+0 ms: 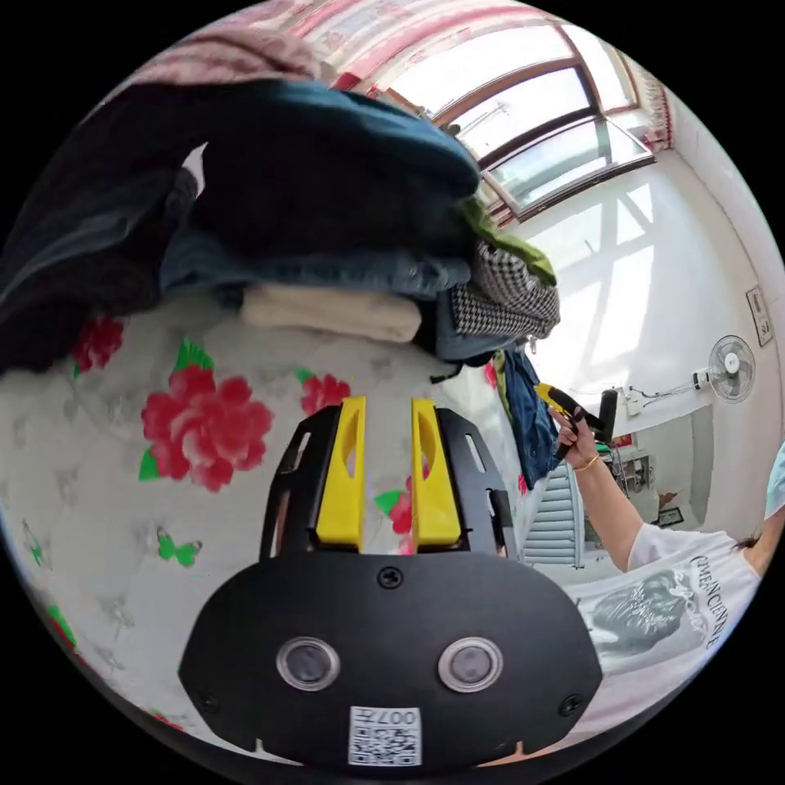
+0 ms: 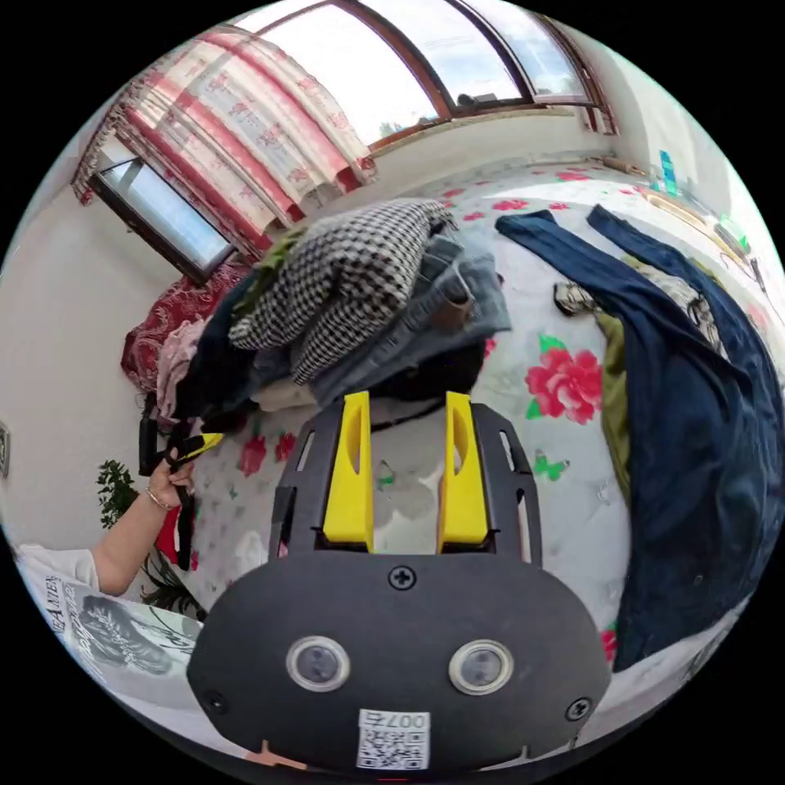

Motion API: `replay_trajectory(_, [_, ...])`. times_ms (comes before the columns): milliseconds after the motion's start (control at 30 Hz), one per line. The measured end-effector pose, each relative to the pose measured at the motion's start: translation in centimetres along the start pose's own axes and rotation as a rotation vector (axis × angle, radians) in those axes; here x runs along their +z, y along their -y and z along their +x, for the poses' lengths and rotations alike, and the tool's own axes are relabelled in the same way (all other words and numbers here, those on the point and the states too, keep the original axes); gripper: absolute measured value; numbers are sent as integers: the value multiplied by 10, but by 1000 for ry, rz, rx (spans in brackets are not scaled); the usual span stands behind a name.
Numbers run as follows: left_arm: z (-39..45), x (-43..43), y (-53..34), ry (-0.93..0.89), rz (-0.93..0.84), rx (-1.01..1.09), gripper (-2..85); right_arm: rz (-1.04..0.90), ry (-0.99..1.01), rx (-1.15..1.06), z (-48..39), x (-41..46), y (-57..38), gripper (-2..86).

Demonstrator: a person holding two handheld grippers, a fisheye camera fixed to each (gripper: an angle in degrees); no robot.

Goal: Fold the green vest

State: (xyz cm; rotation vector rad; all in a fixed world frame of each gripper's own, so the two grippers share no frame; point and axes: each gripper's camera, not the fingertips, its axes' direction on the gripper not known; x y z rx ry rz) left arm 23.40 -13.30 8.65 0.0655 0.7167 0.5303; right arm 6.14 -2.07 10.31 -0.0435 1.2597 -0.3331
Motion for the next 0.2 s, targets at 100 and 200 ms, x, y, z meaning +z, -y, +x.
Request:
replay_trajectory(100, [-24,17,-79,17,-79,-145,75,-50,-266,169,63,-10,-71,99])
replay_trajectory(200, [-21,23,-136,17,-96,-251,70,-104,-483,272,104,-31,-112,104])
